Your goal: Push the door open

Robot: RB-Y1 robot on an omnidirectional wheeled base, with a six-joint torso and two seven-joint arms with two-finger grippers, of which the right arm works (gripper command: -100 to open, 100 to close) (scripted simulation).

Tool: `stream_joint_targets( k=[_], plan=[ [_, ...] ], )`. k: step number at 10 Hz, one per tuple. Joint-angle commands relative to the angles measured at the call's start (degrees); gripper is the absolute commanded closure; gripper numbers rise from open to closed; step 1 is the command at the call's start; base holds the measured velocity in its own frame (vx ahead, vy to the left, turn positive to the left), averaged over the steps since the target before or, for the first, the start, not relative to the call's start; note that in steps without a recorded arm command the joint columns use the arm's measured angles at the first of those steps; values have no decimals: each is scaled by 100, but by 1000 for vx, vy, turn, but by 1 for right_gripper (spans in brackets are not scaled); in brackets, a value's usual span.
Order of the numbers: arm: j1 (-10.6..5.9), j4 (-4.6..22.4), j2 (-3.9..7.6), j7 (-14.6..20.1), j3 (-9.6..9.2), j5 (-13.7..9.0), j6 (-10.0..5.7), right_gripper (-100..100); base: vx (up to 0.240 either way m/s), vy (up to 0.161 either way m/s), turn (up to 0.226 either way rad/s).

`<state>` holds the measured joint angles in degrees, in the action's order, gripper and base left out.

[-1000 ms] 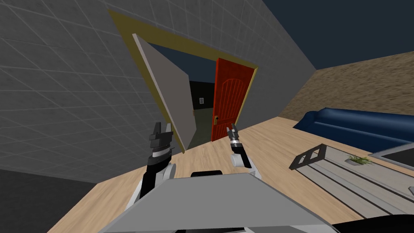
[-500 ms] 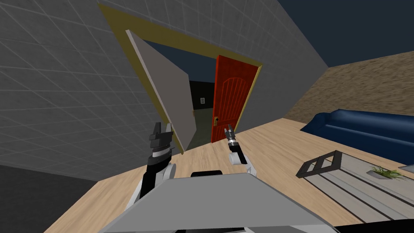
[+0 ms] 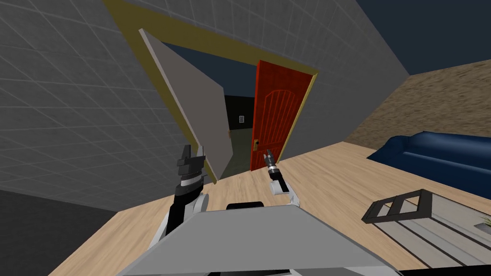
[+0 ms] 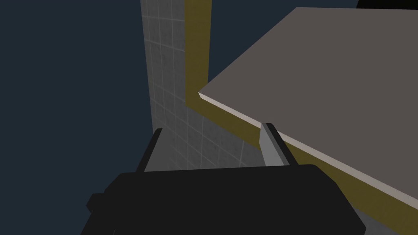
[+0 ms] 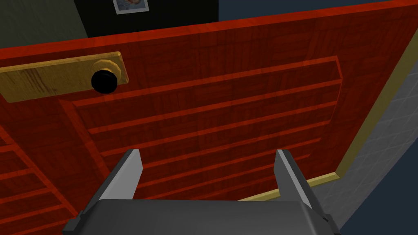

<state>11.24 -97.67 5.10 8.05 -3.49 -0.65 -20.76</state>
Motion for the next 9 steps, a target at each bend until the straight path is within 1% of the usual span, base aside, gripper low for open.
stream_joint_targets(
  k=[1, 9],
  plan=[
    [-104, 217, 11, -19, -45, 16, 55, -100, 73, -99, 53],
    [-566, 1200, 94, -61, -229, 66, 238, -100, 86, -88, 59]
  ],
)
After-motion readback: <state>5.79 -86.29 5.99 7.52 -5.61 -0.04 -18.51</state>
